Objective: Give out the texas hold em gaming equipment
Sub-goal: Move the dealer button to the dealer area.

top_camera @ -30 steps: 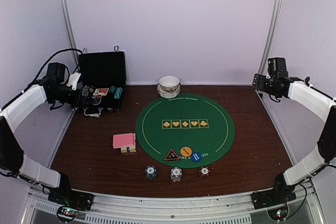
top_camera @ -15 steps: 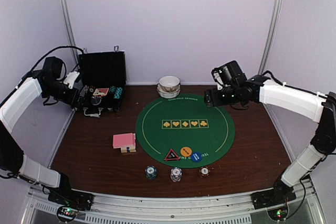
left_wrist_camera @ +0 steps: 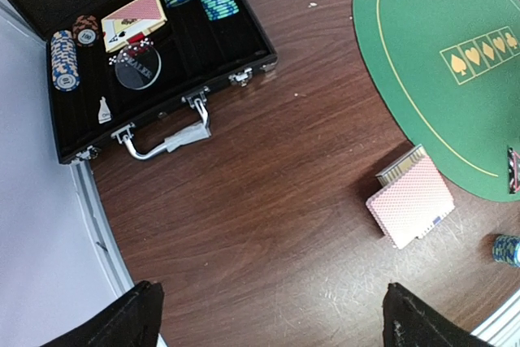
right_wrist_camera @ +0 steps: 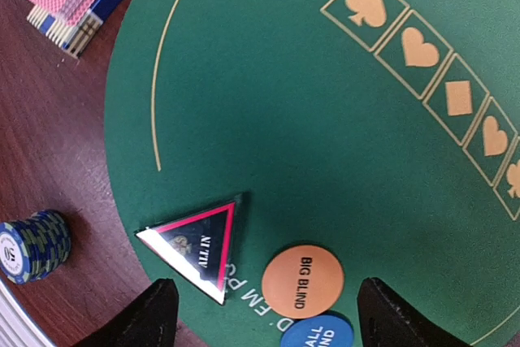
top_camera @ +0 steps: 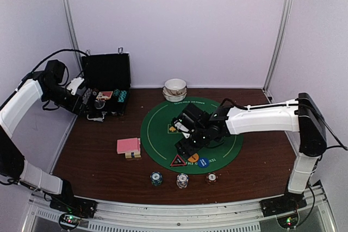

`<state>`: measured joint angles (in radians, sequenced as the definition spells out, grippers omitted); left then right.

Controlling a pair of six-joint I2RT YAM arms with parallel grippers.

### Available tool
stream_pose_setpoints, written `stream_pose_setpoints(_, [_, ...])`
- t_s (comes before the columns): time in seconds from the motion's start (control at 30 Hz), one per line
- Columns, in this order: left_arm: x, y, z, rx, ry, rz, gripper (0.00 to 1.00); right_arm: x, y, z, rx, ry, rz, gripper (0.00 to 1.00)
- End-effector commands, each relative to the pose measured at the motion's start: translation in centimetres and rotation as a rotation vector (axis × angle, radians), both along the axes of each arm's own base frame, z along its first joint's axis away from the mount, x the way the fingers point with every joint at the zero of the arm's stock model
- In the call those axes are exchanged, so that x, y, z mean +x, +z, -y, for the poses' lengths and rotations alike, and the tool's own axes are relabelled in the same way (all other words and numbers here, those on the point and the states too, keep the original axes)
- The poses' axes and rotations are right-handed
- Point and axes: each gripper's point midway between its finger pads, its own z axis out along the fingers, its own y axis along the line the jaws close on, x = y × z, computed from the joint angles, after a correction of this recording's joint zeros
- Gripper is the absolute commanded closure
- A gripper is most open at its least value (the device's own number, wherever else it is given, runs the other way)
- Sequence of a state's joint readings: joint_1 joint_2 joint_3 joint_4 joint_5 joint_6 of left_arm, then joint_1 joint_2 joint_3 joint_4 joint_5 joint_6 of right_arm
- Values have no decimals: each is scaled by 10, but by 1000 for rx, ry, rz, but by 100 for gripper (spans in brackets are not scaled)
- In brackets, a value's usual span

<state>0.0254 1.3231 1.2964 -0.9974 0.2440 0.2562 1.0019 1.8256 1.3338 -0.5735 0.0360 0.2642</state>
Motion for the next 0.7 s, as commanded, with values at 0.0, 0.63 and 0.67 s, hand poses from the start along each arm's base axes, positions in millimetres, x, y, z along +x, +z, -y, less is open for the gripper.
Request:
stream_pose_setpoints(0.0, [0,11,4,-26,-29,10,2,-16,-7,-25,17,102,-45,22])
stream_pose_setpoints(0.63, [-6,20,9,-36,-58,26,3,-43,-56,-32,-114,227,-115,33])
stream_pose_setpoints(0.67, [-6,21,9,-36,-58,28,2,-44,-58,-31,-122,227,-117,34])
